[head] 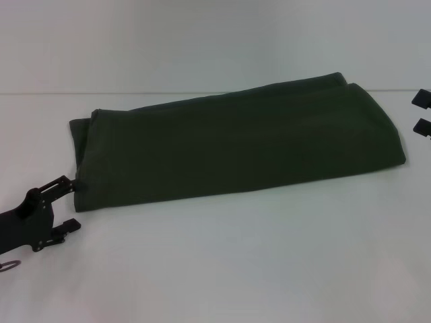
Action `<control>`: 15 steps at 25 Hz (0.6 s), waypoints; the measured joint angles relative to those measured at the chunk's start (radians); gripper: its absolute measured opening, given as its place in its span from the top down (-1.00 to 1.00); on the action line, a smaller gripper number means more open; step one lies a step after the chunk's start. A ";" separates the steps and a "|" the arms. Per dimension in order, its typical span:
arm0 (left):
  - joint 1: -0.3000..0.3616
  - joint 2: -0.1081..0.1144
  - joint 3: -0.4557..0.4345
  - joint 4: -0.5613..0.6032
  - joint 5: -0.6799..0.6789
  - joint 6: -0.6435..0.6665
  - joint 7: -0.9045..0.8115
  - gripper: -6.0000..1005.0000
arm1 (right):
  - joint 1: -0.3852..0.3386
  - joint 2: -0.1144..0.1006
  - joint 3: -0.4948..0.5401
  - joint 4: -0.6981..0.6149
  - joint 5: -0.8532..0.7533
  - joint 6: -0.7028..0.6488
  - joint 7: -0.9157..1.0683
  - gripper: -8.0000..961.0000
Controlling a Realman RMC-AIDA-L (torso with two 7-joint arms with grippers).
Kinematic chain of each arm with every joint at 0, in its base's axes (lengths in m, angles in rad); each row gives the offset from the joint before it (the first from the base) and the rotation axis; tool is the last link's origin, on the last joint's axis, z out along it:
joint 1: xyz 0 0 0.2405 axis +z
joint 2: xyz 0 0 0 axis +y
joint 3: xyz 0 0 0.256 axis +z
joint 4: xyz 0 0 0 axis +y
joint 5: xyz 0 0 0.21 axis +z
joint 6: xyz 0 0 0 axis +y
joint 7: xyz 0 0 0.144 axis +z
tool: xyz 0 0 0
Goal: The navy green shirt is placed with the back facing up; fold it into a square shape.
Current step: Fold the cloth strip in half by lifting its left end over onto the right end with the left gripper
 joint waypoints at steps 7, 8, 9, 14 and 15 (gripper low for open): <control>-0.019 -0.007 0.000 -0.016 0.000 -0.040 -0.003 -0.84 | -0.002 -0.001 0.001 0.015 0.004 0.000 0.000 -0.93; -0.021 -0.007 0.000 -0.019 0.000 -0.045 -0.003 -0.84 | -0.002 -0.001 0.001 0.016 0.004 0.000 -0.001 -0.93; -0.024 -0.008 -0.001 -0.021 0.000 -0.050 -0.003 -0.84 | -0.002 -0.001 0.001 0.016 0.004 0.000 -0.001 -0.93; -0.034 -0.015 -0.002 -0.021 0.000 -0.066 -0.005 -0.84 | -0.002 -0.001 0.009 0.016 0.005 0.001 0.000 -0.93; -0.036 -0.015 -0.001 -0.021 0.000 -0.068 -0.007 -0.84 | -0.002 -0.001 0.011 0.016 0.005 0.001 0.000 -0.93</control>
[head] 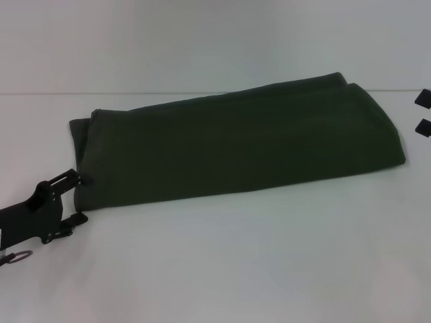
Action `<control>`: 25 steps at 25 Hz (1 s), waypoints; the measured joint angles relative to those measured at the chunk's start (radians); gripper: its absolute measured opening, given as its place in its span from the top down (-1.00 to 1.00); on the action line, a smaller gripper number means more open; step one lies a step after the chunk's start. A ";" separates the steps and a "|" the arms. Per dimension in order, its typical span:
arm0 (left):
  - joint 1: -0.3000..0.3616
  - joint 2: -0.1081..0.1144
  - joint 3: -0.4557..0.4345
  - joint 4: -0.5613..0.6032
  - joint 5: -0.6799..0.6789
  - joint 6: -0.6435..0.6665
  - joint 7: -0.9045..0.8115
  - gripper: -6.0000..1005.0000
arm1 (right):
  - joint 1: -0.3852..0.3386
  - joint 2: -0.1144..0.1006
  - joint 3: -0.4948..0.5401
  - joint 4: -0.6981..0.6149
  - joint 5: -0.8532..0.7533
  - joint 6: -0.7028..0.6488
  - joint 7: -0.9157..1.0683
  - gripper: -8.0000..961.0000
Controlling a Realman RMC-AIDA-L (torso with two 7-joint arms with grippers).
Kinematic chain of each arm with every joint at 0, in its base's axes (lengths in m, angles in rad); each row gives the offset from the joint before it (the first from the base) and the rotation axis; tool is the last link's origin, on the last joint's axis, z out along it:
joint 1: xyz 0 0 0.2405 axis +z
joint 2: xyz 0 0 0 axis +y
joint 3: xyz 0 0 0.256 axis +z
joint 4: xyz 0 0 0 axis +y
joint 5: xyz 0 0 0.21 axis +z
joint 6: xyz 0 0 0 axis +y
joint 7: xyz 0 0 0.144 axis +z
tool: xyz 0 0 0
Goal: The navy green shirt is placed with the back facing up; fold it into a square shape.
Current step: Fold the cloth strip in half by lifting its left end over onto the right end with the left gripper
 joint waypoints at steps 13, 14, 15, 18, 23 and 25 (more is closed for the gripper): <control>0.000 0.002 -0.006 0.000 -0.003 -0.004 -0.036 -0.84 | -0.001 -0.002 0.011 0.002 0.002 0.000 0.001 -0.93; 0.002 0.001 -0.008 0.000 -0.005 -0.004 -0.038 -0.84 | -0.001 -0.002 0.012 0.002 0.002 0.000 0.001 -0.93; 0.002 0.000 -0.009 0.000 -0.007 -0.004 -0.041 -0.84 | -0.001 -0.002 0.013 0.002 0.002 0.000 0.001 -0.93; -0.003 0.000 -0.011 0.000 -0.008 -0.006 -0.046 -0.84 | -0.002 -0.002 0.017 0.002 0.002 0.000 0.001 -0.93; -0.025 -0.001 -0.009 -0.010 -0.005 -0.031 -0.051 -0.84 | -0.003 -0.002 0.022 0.002 0.001 0.000 0.001 -0.93; -0.041 -0.001 -0.005 -0.024 -0.003 -0.045 -0.048 -0.83 | -0.005 -0.002 0.022 0.002 0.001 0.001 0.001 -0.93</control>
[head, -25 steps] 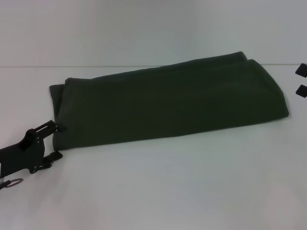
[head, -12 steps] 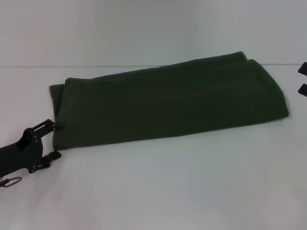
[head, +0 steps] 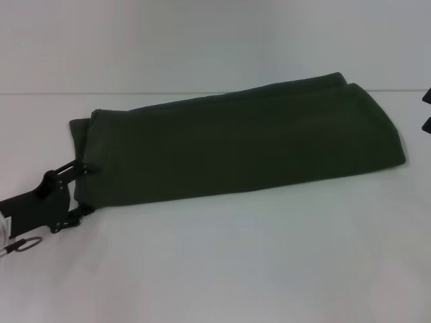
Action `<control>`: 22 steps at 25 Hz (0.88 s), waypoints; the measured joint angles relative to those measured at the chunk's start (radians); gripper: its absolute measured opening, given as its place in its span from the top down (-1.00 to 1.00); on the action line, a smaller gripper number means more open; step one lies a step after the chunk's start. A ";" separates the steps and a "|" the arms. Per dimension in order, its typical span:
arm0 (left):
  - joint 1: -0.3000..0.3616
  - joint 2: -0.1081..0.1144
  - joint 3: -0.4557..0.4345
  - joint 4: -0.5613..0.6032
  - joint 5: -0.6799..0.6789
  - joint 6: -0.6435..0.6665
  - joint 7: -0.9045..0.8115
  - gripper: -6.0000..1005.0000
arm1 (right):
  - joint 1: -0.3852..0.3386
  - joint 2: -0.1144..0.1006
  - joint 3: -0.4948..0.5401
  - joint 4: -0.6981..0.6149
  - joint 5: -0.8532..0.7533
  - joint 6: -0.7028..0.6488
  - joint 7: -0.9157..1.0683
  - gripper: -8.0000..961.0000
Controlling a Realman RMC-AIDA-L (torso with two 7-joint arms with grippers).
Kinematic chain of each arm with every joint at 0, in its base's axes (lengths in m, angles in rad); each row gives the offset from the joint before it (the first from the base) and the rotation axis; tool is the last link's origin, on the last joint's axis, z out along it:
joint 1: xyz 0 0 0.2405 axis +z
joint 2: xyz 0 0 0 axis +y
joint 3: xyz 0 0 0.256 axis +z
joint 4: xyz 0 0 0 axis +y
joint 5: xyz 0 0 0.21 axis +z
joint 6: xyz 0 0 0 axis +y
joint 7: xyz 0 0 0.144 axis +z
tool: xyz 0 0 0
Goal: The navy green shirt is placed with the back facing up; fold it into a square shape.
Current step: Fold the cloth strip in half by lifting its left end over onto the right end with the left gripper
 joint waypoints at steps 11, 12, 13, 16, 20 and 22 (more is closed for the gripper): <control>-0.003 -0.003 -0.057 -0.011 -0.129 0.142 0.192 -0.84 | -0.001 0.000 0.013 0.012 0.001 0.000 0.000 -0.93; 0.006 -0.002 -0.055 -0.012 -0.126 0.141 0.182 -0.84 | -0.001 0.000 0.013 0.013 0.001 0.000 0.000 -0.93; 0.015 0.000 -0.048 -0.015 -0.114 0.127 0.166 -0.84 | -0.002 0.000 0.013 0.014 0.001 0.000 -0.001 -0.93; 0.028 -0.002 -0.039 -0.020 -0.085 0.095 0.141 -0.84 | -0.004 0.001 0.013 0.014 -0.003 0.002 -0.001 -0.93; 0.031 -0.004 -0.028 -0.021 -0.064 0.100 0.130 -0.83 | -0.004 0.001 0.012 0.018 -0.004 0.003 0.000 -0.93; 0.034 -0.004 -0.027 -0.019 -0.061 0.118 0.126 -0.83 | -0.004 0.000 0.012 0.024 -0.004 0.005 0.000 -0.93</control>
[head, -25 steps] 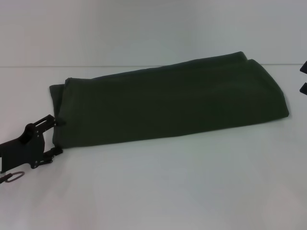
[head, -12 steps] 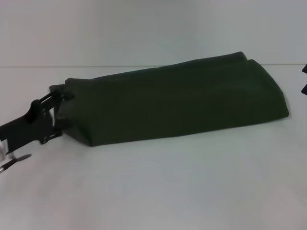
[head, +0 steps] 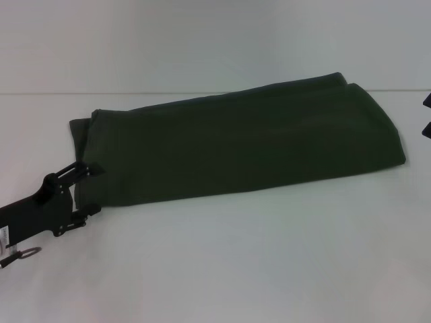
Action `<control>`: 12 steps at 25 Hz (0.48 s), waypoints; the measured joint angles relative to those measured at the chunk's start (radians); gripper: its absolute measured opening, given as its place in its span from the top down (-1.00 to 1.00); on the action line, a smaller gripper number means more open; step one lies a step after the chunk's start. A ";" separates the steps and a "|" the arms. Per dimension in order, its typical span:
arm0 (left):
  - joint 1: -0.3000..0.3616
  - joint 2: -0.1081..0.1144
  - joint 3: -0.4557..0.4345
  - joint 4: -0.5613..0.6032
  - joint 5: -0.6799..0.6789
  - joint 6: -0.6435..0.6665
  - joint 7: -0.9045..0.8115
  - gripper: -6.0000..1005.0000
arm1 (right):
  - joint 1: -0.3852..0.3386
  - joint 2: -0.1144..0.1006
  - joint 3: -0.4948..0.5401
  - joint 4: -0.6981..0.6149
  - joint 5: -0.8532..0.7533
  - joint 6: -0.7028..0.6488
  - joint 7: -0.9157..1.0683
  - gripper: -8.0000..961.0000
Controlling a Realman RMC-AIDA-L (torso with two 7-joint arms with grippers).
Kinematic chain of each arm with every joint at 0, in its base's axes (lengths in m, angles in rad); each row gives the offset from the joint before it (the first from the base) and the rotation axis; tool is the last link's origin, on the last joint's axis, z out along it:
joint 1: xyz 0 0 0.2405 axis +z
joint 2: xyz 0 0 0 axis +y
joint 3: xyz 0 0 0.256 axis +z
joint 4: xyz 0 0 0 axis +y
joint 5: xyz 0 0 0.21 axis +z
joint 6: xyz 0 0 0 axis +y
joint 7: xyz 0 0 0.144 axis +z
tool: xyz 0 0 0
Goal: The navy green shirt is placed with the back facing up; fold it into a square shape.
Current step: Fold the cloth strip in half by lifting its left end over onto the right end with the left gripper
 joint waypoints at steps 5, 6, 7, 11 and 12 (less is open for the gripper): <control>0.010 0.007 0.006 0.013 0.041 0.016 -0.057 -0.83 | 0.000 -0.002 0.000 0.002 0.001 0.005 0.000 -0.93; 0.011 0.006 0.004 0.013 0.043 0.005 -0.064 -0.82 | 0.000 -0.002 0.000 0.002 0.001 0.005 0.000 -0.93; 0.011 0.005 0.002 0.013 0.045 -0.008 -0.069 -0.82 | 0.000 -0.002 0.000 0.002 0.000 0.006 0.000 -0.93; -0.004 0.002 0.001 0.009 0.046 -0.058 -0.083 -0.81 | -0.001 -0.002 0.000 0.002 0.000 0.006 0.000 -0.93; -0.009 0.002 0.003 0.007 0.048 -0.067 -0.088 -0.81 | -0.002 -0.001 0.000 0.002 0.000 0.006 0.000 -0.93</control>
